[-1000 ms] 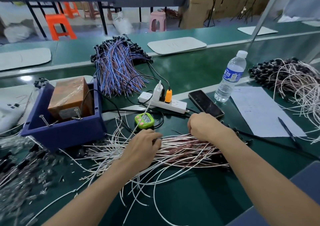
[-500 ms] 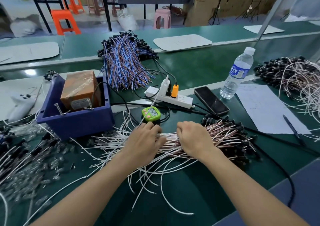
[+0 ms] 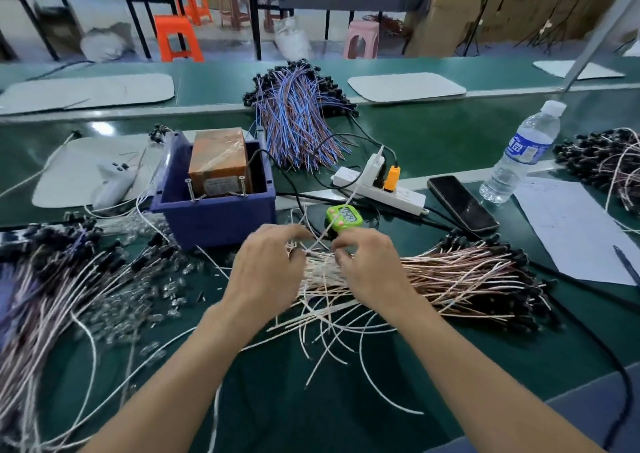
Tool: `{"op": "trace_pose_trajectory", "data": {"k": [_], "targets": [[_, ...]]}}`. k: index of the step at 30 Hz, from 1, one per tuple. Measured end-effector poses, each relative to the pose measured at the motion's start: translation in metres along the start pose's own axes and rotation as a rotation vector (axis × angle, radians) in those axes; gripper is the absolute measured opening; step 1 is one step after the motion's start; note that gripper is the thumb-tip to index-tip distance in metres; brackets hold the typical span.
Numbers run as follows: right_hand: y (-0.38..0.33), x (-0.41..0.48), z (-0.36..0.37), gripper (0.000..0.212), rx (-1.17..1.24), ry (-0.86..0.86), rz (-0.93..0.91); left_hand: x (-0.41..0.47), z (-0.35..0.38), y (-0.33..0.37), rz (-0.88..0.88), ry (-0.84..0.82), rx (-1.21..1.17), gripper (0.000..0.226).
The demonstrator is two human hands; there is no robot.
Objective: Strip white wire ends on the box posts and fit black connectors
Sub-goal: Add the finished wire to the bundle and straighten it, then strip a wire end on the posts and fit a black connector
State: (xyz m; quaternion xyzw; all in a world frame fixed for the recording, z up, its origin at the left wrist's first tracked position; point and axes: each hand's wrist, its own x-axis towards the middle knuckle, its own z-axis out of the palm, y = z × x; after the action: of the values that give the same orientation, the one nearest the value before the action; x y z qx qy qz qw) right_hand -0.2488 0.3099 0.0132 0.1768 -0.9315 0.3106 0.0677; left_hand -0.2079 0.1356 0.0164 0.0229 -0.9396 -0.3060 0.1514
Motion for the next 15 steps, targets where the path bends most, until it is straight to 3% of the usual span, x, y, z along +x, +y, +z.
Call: {"op": "trace_pose_trajectory", "data": {"k": [6,11,15], "targets": [[-0.084,0.016,0.033,0.022,0.14,-0.269,-0.098,-0.008,-0.068,-0.056,-0.217,0.116,0.013,0.032],[-0.155,0.031,0.077,0.023,0.088,-0.482,-0.208,-0.026,-0.122,-0.114,-0.417,0.212,0.141,0.027],[-0.212,0.048,0.12,0.033,-0.094,-0.634,-0.395,-0.048,-0.158,-0.163,-0.592,0.241,0.284,0.027]]}}
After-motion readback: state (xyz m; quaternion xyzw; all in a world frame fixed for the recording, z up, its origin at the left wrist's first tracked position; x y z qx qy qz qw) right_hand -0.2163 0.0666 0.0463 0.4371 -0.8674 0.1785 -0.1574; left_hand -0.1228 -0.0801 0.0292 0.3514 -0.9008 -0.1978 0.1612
